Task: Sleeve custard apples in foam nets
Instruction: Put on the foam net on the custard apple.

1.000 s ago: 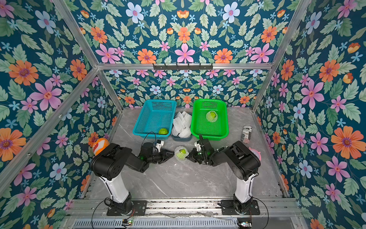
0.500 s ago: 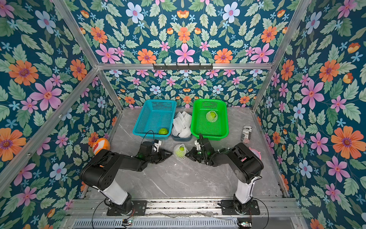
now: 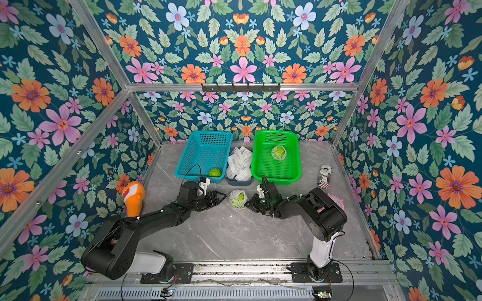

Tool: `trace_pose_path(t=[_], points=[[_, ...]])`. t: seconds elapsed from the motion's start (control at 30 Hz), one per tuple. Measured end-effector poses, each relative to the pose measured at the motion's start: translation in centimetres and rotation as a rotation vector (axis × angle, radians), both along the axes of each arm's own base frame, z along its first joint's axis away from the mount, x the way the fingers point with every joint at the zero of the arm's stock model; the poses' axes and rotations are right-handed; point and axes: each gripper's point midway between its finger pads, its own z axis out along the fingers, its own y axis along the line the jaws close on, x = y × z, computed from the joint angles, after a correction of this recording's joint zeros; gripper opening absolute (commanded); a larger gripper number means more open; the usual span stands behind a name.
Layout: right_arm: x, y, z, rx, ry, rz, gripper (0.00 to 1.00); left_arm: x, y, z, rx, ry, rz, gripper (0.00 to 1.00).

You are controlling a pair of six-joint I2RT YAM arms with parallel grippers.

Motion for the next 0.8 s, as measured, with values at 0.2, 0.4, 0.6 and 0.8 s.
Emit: trace_pose_path(t=[0.2,0.4,0.6,0.8], points=[[0.0,0.0,-0.1,-0.003,0.002,-0.002,0.0,-0.8,-2.7,2.4,0.109,-0.112,-0.126,0.77],[0.0,0.0,0.0,-0.002,0.001,-0.001,0.0,-1.7,-3.7,3.1,0.226,-0.211,-0.196,0.79],[0.0,0.1,0.1,-0.002,0.0,0.0,0.0,-3.8,-5.1,2.8,0.316,-0.327,-0.293,0.83],[0.0,0.1,0.1,-0.001,0.0,0.0,0.0,-3.6,-4.9,1.6,0.394,-0.407,-0.313,0.83]])
